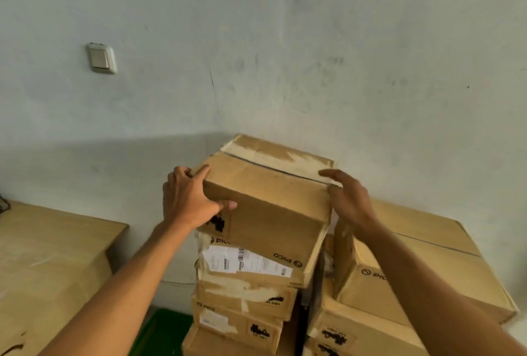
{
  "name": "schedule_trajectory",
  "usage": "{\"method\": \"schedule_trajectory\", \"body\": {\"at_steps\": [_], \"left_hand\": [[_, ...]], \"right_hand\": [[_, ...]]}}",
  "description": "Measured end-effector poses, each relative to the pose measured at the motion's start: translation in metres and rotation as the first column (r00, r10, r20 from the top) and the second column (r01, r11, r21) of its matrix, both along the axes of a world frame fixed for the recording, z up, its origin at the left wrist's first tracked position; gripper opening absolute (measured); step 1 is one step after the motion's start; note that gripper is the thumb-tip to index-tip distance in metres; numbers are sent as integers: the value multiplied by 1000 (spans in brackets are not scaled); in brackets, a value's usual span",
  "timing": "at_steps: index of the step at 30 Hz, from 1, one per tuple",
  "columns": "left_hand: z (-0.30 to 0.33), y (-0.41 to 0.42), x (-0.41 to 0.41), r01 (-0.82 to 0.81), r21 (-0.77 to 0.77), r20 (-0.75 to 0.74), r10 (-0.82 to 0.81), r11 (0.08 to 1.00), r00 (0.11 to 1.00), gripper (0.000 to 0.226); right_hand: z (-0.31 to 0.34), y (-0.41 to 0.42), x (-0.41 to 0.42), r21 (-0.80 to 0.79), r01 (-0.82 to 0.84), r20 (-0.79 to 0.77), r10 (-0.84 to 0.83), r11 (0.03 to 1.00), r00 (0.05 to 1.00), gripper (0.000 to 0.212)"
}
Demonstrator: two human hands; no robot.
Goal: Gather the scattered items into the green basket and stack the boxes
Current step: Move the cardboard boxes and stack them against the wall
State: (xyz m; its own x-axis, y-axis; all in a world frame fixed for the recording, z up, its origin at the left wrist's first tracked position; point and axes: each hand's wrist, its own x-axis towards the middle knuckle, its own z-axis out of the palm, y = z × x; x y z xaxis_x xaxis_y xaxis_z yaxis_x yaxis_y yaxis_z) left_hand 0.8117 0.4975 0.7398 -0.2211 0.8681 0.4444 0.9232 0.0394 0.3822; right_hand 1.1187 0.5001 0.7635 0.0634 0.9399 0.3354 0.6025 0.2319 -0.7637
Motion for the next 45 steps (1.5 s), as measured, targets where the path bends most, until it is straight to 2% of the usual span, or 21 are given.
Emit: {"method": "schedule_trajectory", "body": {"at_steps": [1,3,7,12,17,21,25,30,37,45], "left_hand": [[-7,8,1,5,12,28,-6,1000,1000,115],[-19,21,0,41,93,77,-48,995,996,118],[-46,36,-9,99,280,23,-110,955,994,109],[-66,42,-15,234,454,-132,-194,860,972,91],[-62,44,-9,355,428,-256,-265,831,930,90],[-69,49,-6,366,412,-288,-262,835,921,93],[-75,59,-5,336,426,-317,-209,840,925,93],[-72,72,0,297,406,-356,-150,864,922,92],[-77,64,1,355,308,-337,-248,883,908,102],[-98,42,-9,377,102,-446,-296,921,845,136]], "right_hand": [[-9,2,-8,3,27,-28,-27,1000,999,35],[-24,6,-18,46,89,16,-90,995,996,29],[-33,6,-31,258,239,196,-293,936,936,42],[-45,-9,-46,442,180,379,-365,879,851,53],[-81,-27,-71,573,121,498,-462,810,734,78],[-111,-20,-80,521,136,586,-469,843,660,103],[-113,2,-69,470,152,651,-457,870,606,107],[-101,22,-57,351,175,686,-380,920,621,110],[-96,11,-67,332,221,678,-395,917,620,115],[-128,-14,-84,227,260,684,-344,938,643,133]]}}
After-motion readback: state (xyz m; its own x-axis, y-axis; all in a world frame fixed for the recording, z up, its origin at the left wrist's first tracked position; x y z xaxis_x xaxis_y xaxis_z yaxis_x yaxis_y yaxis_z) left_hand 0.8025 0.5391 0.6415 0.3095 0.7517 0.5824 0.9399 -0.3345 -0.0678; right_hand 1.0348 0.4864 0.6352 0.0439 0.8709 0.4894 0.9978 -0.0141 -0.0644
